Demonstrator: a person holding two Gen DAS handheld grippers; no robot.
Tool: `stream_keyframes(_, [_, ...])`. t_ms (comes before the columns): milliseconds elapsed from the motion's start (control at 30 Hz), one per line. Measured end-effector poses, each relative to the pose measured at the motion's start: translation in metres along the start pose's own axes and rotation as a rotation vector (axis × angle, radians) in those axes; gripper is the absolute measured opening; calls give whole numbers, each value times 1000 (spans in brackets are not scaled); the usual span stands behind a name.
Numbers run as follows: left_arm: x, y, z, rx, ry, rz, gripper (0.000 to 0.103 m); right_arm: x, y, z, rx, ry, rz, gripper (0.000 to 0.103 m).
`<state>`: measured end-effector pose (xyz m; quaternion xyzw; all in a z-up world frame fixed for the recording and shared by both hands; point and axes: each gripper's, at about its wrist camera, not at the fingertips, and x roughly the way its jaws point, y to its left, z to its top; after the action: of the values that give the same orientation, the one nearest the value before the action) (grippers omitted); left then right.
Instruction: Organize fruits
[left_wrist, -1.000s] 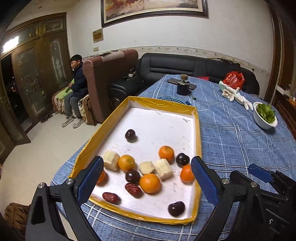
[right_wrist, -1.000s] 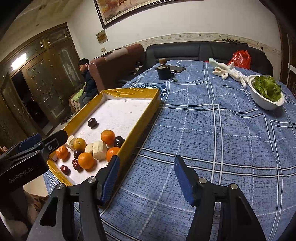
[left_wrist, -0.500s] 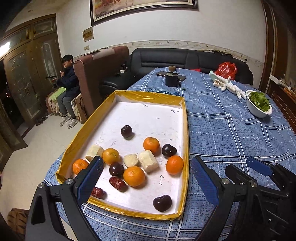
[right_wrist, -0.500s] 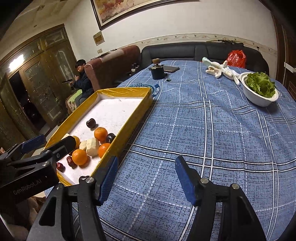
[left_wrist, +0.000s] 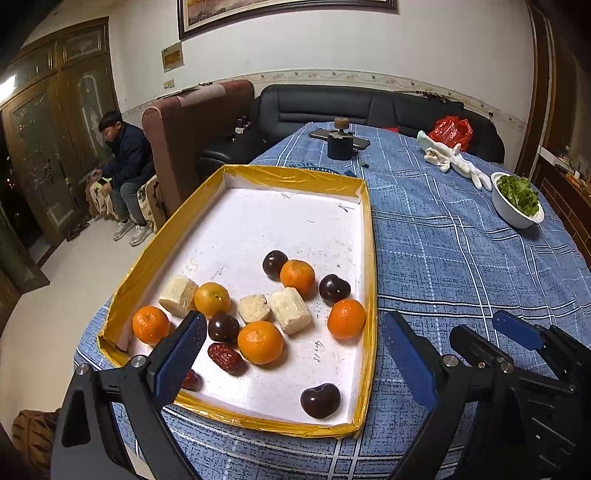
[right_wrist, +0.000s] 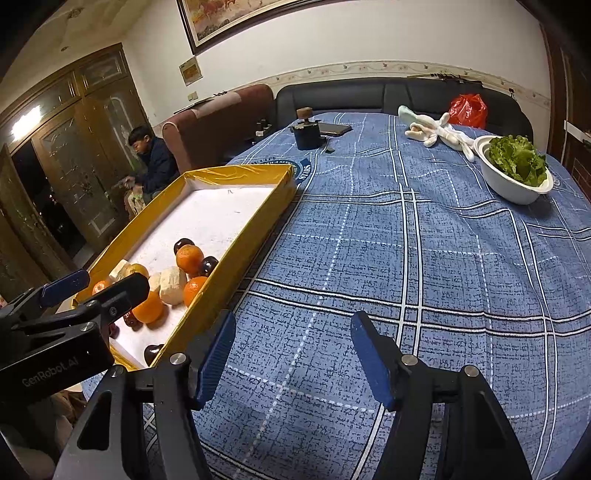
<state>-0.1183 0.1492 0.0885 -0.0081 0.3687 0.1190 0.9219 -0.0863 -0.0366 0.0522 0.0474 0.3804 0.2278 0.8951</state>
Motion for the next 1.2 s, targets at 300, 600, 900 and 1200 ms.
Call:
stream_keyframes(300, [8, 6, -1, -23, 27, -25, 95, 3, 2, -1, -7, 9, -3, 70])
stream_keyframes(600, [15, 10, -4, -40, 52, -39, 95, 5, 7, -3, -16, 16, -11, 71])
stream_keyframes(900, [15, 14, -5, -56, 54, -43, 95, 5, 12, -5, -29, 17, -15, 71])
stream_keyframes(1200, [12, 19, -7, -68, 49, -43, 95, 2, 17, -6, -40, 11, -22, 72])
